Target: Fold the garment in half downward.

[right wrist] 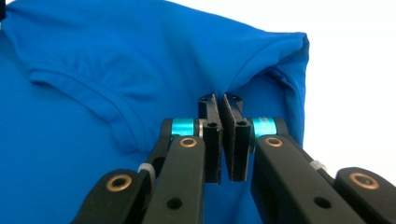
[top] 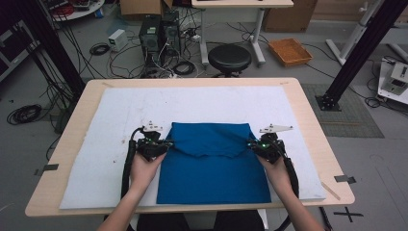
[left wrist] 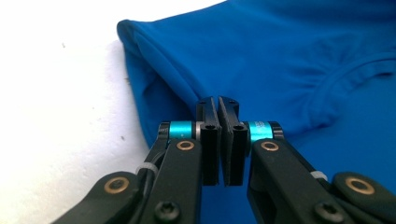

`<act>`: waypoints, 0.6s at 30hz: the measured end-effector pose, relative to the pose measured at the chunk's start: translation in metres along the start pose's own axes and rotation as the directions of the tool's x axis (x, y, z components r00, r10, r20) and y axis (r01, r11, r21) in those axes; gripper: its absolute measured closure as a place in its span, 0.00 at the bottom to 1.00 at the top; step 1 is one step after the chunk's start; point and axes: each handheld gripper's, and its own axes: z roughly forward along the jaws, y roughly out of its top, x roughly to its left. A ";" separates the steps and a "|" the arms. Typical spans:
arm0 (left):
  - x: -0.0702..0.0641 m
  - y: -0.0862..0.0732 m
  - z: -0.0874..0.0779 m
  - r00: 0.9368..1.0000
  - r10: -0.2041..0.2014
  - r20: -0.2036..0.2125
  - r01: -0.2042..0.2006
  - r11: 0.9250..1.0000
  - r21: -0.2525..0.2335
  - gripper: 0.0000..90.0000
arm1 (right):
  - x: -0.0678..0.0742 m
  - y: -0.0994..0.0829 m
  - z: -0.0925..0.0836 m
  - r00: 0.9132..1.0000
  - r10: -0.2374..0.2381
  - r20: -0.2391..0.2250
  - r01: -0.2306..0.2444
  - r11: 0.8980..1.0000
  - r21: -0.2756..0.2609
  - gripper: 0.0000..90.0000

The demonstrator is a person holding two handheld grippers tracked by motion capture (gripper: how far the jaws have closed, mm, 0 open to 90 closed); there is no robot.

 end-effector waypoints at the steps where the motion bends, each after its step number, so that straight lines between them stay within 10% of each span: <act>1: -0.002 0.000 -0.004 1.000 0.005 0.008 -0.005 1.000 -0.005 0.97 | 0.000 0.000 0.000 1.000 0.000 0.000 0.000 1.000 0.000 0.97; 18: -0.042 -0.054 -0.074 0.979 -0.012 0.204 0.012 1.000 0.001 0.97 | 0.033 -0.041 -0.073 0.996 0.003 -0.094 -0.002 1.000 0.002 0.97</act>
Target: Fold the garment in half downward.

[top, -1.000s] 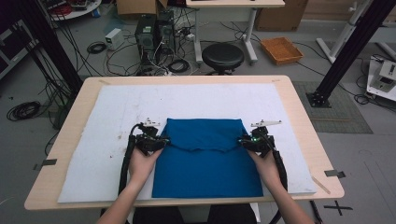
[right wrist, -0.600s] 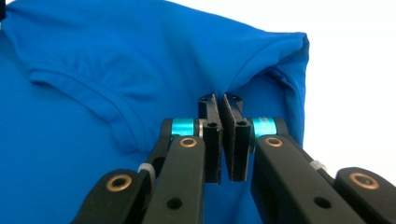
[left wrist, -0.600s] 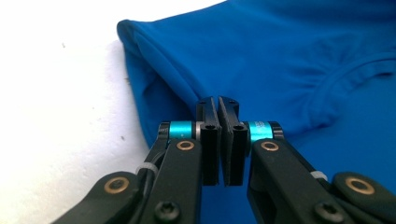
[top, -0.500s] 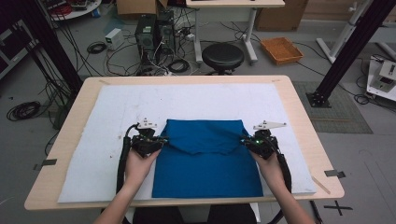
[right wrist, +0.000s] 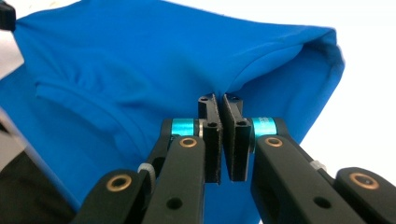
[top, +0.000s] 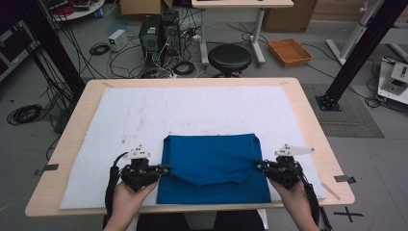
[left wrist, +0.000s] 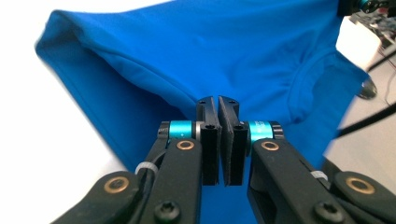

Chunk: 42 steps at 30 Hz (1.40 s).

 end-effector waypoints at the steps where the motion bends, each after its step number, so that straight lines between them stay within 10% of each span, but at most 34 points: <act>1: -0.002 -0.005 -0.002 1.000 -0.003 0.002 0.003 1.000 0.005 0.97 | 0.006 -0.009 -0.004 1.000 -0.007 -0.005 0.007 1.000 0.008 0.97; 15: -0.018 -0.031 -0.006 0.999 0.046 -0.020 -0.044 0.996 0.074 0.96 | 0.029 -0.035 -0.013 0.998 -0.070 0.006 0.069 0.996 0.049 0.97; 18: -0.014 -0.028 -0.005 0.998 0.046 -0.045 -0.043 0.997 0.067 0.73 | 0.027 -0.036 -0.010 0.997 -0.071 0.013 0.070 0.996 0.051 0.83; 26: 0.020 0.015 0.009 0.984 0.051 -0.170 -0.059 0.997 -0.047 0.58 | -0.015 -0.001 0.000 0.992 -0.001 0.126 0.007 0.999 -0.044 0.68; 36: 0.067 0.049 0.057 0.944 0.011 -0.331 -0.021 0.999 -0.026 0.55 | -0.069 0.037 0.061 0.975 0.121 0.187 -0.120 0.993 -0.021 0.59; 42: 0.077 0.044 0.069 0.945 0.019 -0.327 -0.003 0.999 0.049 0.75 | -0.071 0.030 0.075 0.984 0.068 0.164 -0.078 0.995 0.059 0.88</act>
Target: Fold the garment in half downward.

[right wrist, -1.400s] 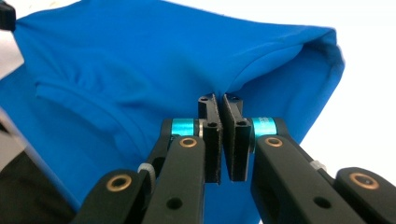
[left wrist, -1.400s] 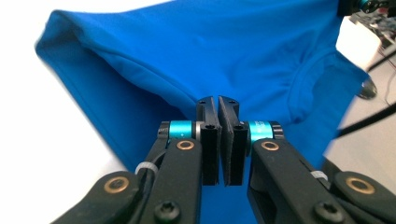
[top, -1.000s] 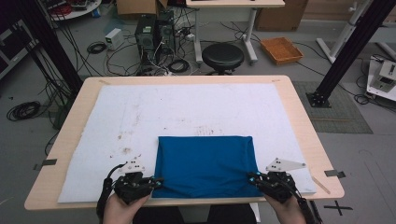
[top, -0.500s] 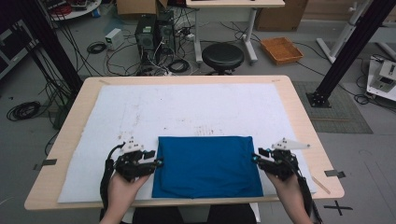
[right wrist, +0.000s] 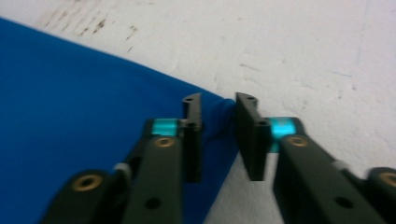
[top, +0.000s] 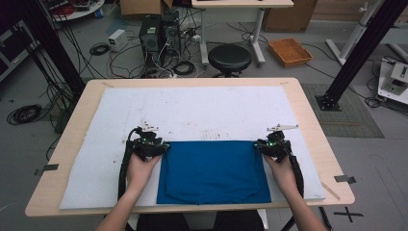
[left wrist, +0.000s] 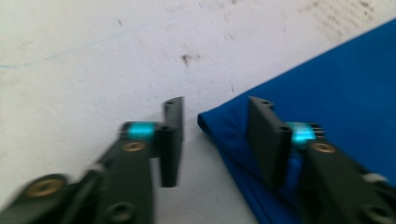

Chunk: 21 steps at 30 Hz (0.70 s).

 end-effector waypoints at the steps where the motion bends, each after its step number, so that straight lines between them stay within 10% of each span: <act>1: 0.000 -0.001 0.000 1.000 0.003 0.008 -0.003 1.000 -0.015 0.81 | 0.001 -0.001 -0.001 1.000 -0.016 -0.007 0.016 1.000 -0.003 0.93; 4: 0.001 0.001 0.000 1.000 -0.001 0.029 0.002 1.000 -0.017 0.96 | 0.003 0.000 -0.002 0.999 -0.051 -0.008 0.051 0.999 -0.016 0.99; 13: 0.009 0.018 0.011 1.000 0.023 -0.007 -0.023 0.999 -0.042 0.97 | -0.009 0.027 0.006 0.997 -0.081 0.003 0.082 0.995 -0.058 0.99; 21: 0.021 0.032 0.021 0.999 -0.035 0.007 0.036 0.996 -0.080 0.96 | -0.021 0.054 0.022 0.995 -0.097 0.019 0.098 0.993 -0.070 0.99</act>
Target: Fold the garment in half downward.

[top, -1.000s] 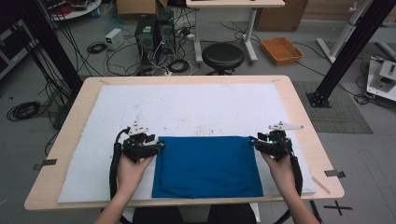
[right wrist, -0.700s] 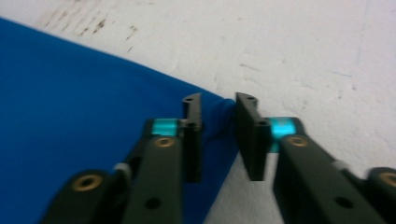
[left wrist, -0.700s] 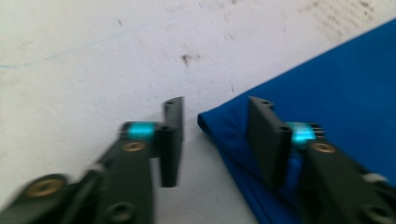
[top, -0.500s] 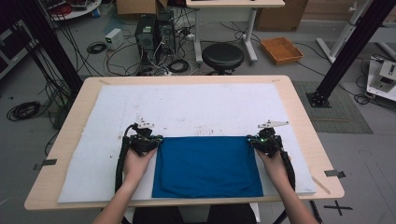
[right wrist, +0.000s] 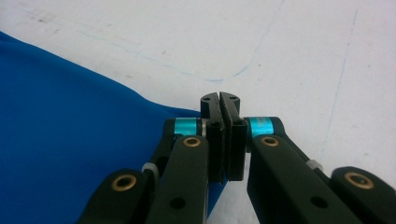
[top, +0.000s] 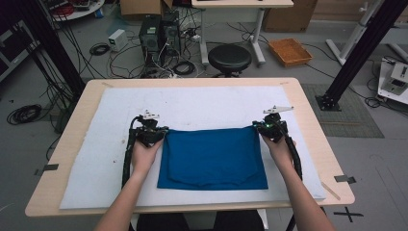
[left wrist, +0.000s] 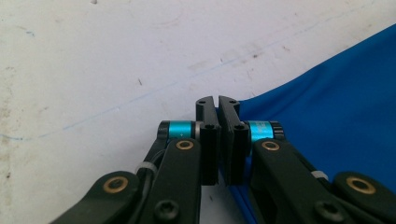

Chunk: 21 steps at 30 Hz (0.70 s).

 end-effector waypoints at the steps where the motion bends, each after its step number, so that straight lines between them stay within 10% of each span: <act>1: 0.001 0.000 0.001 1.000 -0.003 0.001 0.003 1.000 -0.001 0.96 | -0.002 0.001 0.002 1.000 -0.005 0.001 0.005 1.000 -0.001 0.99; 5: 0.005 0.000 0.003 1.000 -0.001 -0.003 0.001 1.000 -0.002 0.95 | 0.000 0.000 0.003 1.000 0.002 0.004 -0.002 1.000 -0.009 0.94; 11: -0.001 -0.008 -0.015 1.000 -0.022 -0.020 0.021 0.999 -0.031 0.62 | 0.010 -0.008 -0.014 1.000 0.019 0.016 -0.018 0.999 -0.028 0.69; 21: -0.052 -0.062 -0.073 0.991 0.026 0.134 -0.028 1.000 0.014 0.62 | 0.053 -0.063 -0.066 0.996 0.083 -0.046 -0.085 0.995 -0.049 0.69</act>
